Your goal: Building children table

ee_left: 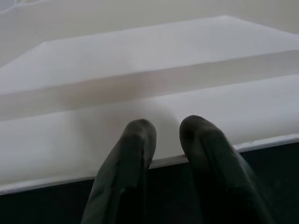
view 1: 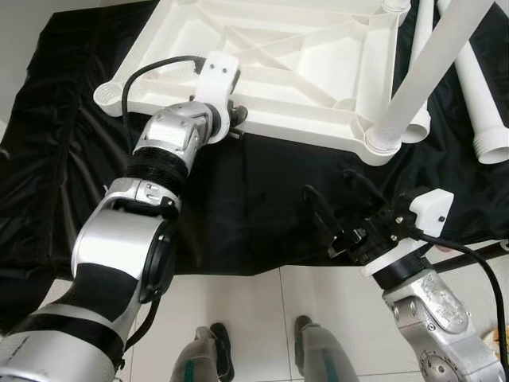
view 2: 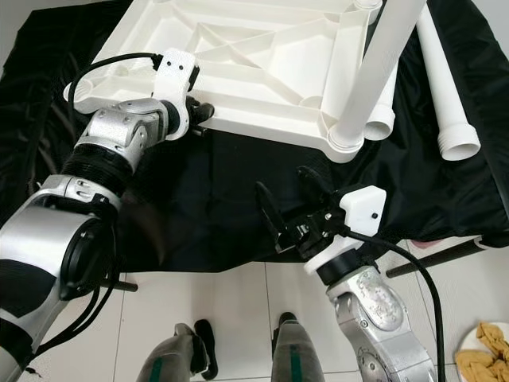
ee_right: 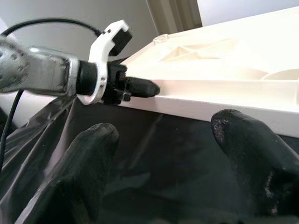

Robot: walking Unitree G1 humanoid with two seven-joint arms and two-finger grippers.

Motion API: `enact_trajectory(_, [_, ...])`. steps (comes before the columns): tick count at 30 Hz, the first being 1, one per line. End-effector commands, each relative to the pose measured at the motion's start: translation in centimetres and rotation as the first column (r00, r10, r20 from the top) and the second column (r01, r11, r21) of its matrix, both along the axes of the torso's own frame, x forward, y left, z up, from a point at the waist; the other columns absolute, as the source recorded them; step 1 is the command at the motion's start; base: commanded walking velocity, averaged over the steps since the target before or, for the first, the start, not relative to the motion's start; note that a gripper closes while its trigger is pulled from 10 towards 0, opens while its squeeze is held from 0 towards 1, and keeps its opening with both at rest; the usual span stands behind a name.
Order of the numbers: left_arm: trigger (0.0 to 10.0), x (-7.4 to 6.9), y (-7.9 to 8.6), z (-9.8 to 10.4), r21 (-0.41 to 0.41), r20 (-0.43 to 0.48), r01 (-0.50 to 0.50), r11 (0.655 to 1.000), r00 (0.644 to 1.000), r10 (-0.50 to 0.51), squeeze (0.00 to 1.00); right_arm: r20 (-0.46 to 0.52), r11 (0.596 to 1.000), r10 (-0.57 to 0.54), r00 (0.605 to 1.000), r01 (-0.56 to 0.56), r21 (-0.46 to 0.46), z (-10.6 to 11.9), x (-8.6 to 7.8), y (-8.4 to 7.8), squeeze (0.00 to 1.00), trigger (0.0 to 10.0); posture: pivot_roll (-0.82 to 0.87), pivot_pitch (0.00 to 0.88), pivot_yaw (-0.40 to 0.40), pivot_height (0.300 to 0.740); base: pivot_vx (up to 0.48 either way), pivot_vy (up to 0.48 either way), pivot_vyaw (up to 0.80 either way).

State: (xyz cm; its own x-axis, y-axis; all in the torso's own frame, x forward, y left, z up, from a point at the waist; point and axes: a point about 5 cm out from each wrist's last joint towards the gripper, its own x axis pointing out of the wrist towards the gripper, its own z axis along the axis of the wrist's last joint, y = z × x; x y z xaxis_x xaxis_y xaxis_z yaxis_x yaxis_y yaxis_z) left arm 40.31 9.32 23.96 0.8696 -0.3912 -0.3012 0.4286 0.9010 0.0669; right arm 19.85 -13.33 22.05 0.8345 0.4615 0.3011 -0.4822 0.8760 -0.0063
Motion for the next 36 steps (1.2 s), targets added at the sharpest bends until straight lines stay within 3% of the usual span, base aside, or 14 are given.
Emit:
enact_trajectory(1, [10.0, -1.6, 3.1, -7.2, 0.078, -0.314, -0.112, 0.991, 0.940, 0.131, 0.00, -0.002, 1.000, 0.017, 1.000, -0.017, 0.004, -0.1, -0.1, 0.0, 0.00, 10.0, -0.06, 0.239, 0.080, 0.740, 0.000, 0.000, 0.00])
enact_trajectory(12, [10.0, -3.5, 4.5, -3.7, -0.012, -0.137, -0.197, 0.980, 0.972, 0.194, 0.00, 0.022, 0.997, 0.079, 0.997, -0.079, -0.020, 0.0, 1.5, 0.2, 0.00, 10.0, -0.03, 0.199, 0.034, 0.740, 0.000, 0.000, 0.00])
enact_trajectory(20, [10.0, -5.0, 4.1, -1.9, -0.030, -0.025, -0.185, 0.982, 0.983, 0.184, 0.00, 0.045, 0.995, 0.099, 0.994, -0.098, -0.034, 0.1, 2.4, 0.3, 0.00, 10.0, -0.02, 0.173, 0.026, 0.740, 0.000, 0.000, 0.00])
enact_trajectory(24, [10.0, -5.3, 3.1, 0.4, -0.094, 0.183, -0.166, 0.982, 0.966, 0.181, 0.00, 0.062, 0.992, 0.120, 0.991, -0.116, -0.054, 0.1, 3.4, 0.3, 0.00, 10.0, -0.01, 0.145, 0.012, 0.740, 0.000, 0.000, 0.00])
enact_trajectory(28, [10.0, -5.4, 2.3, 0.9, -0.142, 0.218, -0.134, 0.981, 0.962, 0.164, 0.00, 0.064, 0.991, 0.125, 0.990, -0.121, -0.062, 0.1, 3.7, -0.1, 0.00, 10.0, -0.01, 0.141, 0.008, 0.740, 0.000, 0.000, 0.00])
enact_trajectory(30, [10.0, -5.6, 0.6, 1.7, -0.160, 0.279, -0.065, 0.985, 0.954, 0.108, 0.00, 0.058, 0.989, 0.134, 0.989, -0.129, -0.078, 0.1, 4.3, -1.0, 0.00, 10.0, 0.00, 0.129, -0.006, 0.740, 0.000, 0.000, 0.00])
enact_trajectory(33, [10.0, -5.6, 0.6, 1.7, -0.160, 0.279, -0.065, 0.985, 0.954, 0.108, 0.00, 0.058, 0.989, 0.134, 0.989, -0.129, -0.078, 0.1, 4.3, -1.0, 0.00, 10.0, 0.00, 0.129, -0.006, 0.740, 0.000, 0.000, 0.00])
enact_trajectory(34, [10.0, -5.6, -0.2, 2.2, -0.153, 0.326, -0.029, 0.988, 0.942, 0.078, 0.00, 0.065, 0.991, 0.104, 0.992, -0.098, -0.095, 0.1, 5.1, -2.0, 0.00, 10.0, -0.01, 0.125, -0.010, 0.740, 0.000, 0.000, 0.00])
enact_trajectory(36, [10.0, -5.6, -0.2, 2.2, -0.153, 0.326, -0.029, 0.988, 0.942, 0.078, 0.00, 0.065, 0.991, 0.104, 0.992, -0.098, -0.095, 0.1, 5.1, -2.0, 0.00, 10.0, -0.01, 0.125, -0.010, 0.740, 0.000, 0.000, 0.00])
